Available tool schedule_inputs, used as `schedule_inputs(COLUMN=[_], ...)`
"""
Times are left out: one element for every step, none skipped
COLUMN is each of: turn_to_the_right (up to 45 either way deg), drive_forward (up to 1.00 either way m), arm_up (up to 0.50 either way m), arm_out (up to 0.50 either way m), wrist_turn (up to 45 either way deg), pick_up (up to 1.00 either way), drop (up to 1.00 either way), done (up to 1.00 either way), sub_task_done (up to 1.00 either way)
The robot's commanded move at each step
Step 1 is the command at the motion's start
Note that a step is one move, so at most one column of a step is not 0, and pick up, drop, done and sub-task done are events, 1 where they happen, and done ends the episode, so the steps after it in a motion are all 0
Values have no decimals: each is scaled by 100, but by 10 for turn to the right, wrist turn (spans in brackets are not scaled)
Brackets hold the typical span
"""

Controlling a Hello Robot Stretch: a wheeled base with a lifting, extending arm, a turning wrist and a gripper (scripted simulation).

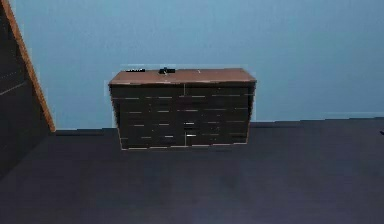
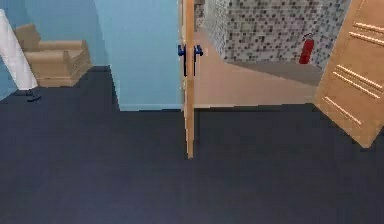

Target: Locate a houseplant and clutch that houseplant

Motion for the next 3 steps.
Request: schedule_inputs(turn_to_the_right=[450, 450, 60], drive_forward=[0, 0, 0], arm_up=[0, 0, 0], arm_out=[0, 0, 0], wrist_turn=[0, 0, 0], pick_up=[0, 0, 0], drop=[0, 0, 0], done=[0, 0, 0], sub_task_done=[0, 0, 0])
